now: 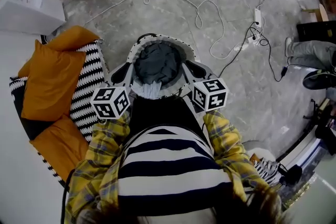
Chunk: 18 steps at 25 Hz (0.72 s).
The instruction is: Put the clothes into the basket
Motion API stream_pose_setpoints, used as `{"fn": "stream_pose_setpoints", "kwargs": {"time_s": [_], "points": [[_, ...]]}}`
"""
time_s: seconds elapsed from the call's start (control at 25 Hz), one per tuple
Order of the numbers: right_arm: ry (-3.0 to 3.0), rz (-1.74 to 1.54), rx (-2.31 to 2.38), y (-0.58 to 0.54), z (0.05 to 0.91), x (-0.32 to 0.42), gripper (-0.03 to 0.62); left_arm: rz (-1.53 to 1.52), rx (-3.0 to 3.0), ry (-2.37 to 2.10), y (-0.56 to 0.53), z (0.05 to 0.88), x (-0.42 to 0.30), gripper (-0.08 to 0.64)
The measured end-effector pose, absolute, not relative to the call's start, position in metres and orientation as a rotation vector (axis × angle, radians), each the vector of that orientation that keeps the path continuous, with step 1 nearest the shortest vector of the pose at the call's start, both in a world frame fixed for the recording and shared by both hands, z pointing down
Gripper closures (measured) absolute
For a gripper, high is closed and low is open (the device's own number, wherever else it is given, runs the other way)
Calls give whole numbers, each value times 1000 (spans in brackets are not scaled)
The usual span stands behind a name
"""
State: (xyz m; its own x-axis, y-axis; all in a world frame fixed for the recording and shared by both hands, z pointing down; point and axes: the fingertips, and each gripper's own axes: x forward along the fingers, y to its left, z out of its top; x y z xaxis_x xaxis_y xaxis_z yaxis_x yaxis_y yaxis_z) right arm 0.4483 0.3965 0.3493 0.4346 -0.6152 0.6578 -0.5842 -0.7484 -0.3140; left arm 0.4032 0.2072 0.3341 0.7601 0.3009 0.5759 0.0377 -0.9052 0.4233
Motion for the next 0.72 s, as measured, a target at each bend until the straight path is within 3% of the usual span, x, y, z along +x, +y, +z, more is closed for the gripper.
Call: {"fn": "stream_pose_setpoints", "kwargs": {"time_s": [0.72], "points": [[1149,-1279,-2510,387,342,429,565,936,2536,113,196,330,364,514]]}}
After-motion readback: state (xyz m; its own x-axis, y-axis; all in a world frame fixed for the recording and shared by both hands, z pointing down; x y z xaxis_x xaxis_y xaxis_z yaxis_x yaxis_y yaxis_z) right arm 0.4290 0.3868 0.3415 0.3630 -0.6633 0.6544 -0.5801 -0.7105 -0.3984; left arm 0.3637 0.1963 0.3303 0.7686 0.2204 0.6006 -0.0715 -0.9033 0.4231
